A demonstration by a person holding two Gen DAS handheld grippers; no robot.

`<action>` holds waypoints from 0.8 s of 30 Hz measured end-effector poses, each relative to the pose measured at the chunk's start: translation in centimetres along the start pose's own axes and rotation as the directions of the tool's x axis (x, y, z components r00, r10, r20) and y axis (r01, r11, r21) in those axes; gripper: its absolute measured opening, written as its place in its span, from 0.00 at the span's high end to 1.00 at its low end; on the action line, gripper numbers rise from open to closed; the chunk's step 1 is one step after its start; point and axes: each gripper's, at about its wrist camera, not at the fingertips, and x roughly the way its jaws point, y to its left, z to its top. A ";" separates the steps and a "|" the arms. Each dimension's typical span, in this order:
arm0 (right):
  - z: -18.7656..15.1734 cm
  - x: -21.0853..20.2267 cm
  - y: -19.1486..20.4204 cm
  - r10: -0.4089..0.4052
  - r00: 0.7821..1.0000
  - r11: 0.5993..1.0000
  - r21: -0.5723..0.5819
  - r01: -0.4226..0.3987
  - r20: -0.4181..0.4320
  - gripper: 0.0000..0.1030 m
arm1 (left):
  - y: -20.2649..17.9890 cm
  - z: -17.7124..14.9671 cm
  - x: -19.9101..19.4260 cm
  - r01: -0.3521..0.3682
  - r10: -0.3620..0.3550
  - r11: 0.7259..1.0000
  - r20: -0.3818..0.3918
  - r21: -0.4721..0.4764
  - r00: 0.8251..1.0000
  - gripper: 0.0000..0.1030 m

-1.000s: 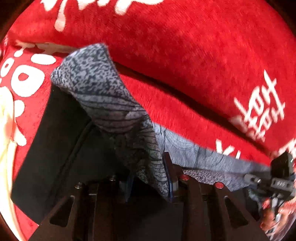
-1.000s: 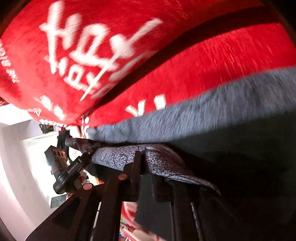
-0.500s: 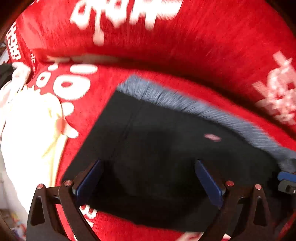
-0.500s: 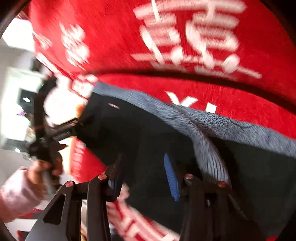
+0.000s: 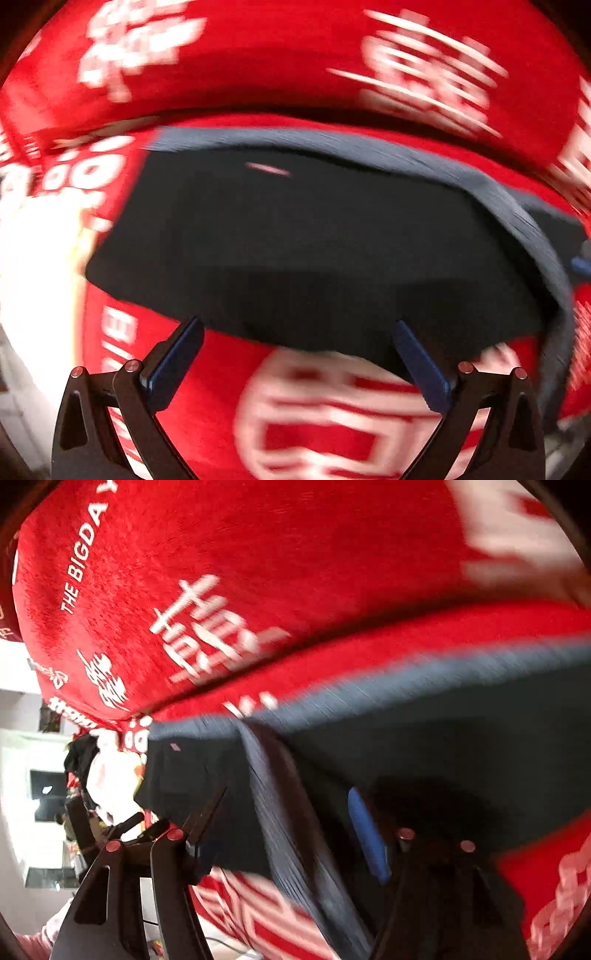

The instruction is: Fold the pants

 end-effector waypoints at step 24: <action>-31.2 -4.7 -16.7 0.005 0.997 0.882 0.470 -0.043 0.081 0.97 | -22.4 -7.8 3.2 0.348 -0.301 0.867 -0.180 0.356 0.936 0.06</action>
